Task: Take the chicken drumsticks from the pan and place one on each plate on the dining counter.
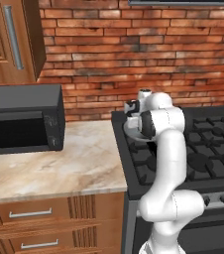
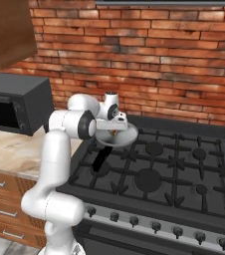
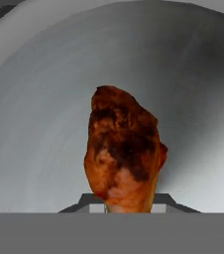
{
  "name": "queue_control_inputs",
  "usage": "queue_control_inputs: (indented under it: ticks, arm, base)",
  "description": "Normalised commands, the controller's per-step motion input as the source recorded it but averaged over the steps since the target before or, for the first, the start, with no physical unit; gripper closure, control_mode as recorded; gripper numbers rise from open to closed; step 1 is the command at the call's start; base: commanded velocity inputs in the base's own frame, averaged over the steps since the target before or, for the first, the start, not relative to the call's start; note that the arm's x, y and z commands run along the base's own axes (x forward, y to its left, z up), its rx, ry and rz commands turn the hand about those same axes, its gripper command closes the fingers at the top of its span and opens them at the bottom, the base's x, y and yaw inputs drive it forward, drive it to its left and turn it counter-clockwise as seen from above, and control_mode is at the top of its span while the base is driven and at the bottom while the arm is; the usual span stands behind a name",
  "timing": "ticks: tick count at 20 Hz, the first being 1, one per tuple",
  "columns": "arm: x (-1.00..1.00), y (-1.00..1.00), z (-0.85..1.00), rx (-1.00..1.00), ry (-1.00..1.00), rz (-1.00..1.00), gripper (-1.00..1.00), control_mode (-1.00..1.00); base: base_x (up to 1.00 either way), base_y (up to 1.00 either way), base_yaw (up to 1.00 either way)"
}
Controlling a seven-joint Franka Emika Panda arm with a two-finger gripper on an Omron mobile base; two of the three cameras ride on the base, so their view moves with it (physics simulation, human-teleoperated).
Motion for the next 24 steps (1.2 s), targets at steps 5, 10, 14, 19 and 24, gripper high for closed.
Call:
queue_control_inputs:
  ticks: [5,10,14,19,24]
  arm:
    - [-0.57,0.20,-0.08,0.00,0.03,-0.06,1.00,-1.00]
    - [-0.72,-0.02,0.23,0.01,-0.06,-0.15,1.00,-1.00]
    - [-0.74,-0.29,0.67,0.00,-0.21,-0.20,1.00,-1.00]
    - [-0.75,-0.17,1.00,0.00,-0.27,-0.17,1.00,-1.00]
    - [-0.96,-0.03,1.00,0.00,-0.09,-0.08,1.00,-1.00]
  base:
    - [0.00,0.00,0.00]
    - [0.00,0.00,0.00]
    - [0.00,0.00,0.00]
    - [0.00,0.00,0.00]
    - [0.00,0.00,0.00]
